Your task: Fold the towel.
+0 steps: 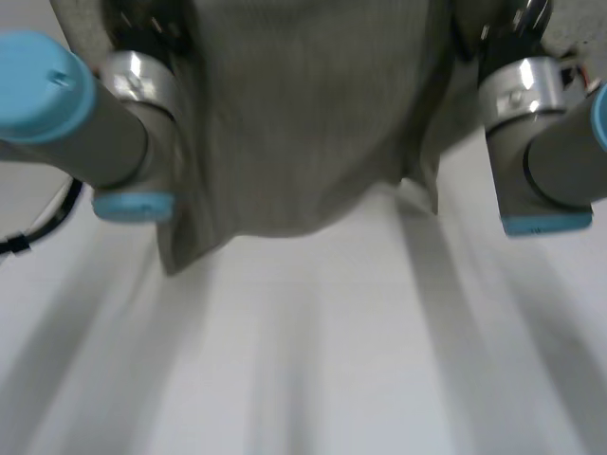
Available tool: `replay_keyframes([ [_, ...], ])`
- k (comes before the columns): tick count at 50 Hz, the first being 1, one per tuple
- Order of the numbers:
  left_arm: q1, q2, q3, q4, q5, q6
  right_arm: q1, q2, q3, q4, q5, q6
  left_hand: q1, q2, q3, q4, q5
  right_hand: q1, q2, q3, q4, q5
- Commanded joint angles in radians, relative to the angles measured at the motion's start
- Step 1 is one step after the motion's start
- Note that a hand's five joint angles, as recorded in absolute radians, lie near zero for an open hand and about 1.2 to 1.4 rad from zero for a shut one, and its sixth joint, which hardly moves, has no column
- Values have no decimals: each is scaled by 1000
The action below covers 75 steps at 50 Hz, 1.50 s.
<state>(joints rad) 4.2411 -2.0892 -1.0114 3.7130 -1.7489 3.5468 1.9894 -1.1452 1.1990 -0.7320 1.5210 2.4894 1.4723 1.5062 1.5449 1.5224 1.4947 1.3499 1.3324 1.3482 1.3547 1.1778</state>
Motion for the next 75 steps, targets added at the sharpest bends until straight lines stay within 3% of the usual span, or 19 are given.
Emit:
replay_keyframes([
  [1, 14, 101, -87, 16, 67, -6, 5, -10, -24, 47, -5, 5, -76, -110, -149, -126, -273, 46, 64, 48, 42, 44],
  [10, 8, 127, -413, -39, 183, 7, 5, 18, 54, 480, -188, -1, -76, -110, -149, -126, -273, 46, 64, 48, 42, 44],
  [16, 29, 155, -615, -50, 207, 49, 2, 44, 163, 614, -190, -9, -76, -110, -149, -126, -273, 46, 64, 48, 42, 44],
  [24, 69, 152, -841, -53, 210, 213, -7, 64, 352, 730, -185, -40, -76, -110, -149, -126, -273, 46, 64, 48, 42, 44],
  [28, 68, 159, -865, -51, 212, 221, -11, 62, 387, 734, -185, -34, -76, -110, -149, -126, -273, 46, 64, 48, 42, 44],
  [30, 68, 164, -871, -53, 210, 221, -11, 44, 415, 724, -179, -23, -76, -110, -149, -126, -273, -333, -315, -331, -338, -335],
  [31, 68, 166, -871, -53, 210, 221, -11, 44, 415, 724, -179, -23, -76, -110, -149, -126, -273, -334, -317, -333, -339, -337],
  [35, 68, 176, -871, -53, 210, 221, -12, -31, 451, 666, -130, 29, -76, -110, -149, -126, -273, -703, -686, -701, -708, -705],
  [38, 68, 184, -871, -53, 207, 219, -17, -66, 478, 648, -95, 89, -76, -110, -149, -126, -273, -789, -772, -787, -794, -792],
  [46, 69, 189, -872, -51, 203, 216, -27, -113, 539, 617, -79, 210, -76, -110, -149, -126, -273, -877, -860, -876, -882, -880],
  [57, 83, 184, -871, -47, 201, 215, -90, -107, 565, 553, -56, 233, -76, -110, -149, -126, -273, -866, -848, -864, -870, -868],
  [75, 126, 187, -863, -44, 204, 215, -149, 44, 501, 600, -99, 634, -76, -110, -149, -126, -273, -848, -831, -846, -853, -851],
])
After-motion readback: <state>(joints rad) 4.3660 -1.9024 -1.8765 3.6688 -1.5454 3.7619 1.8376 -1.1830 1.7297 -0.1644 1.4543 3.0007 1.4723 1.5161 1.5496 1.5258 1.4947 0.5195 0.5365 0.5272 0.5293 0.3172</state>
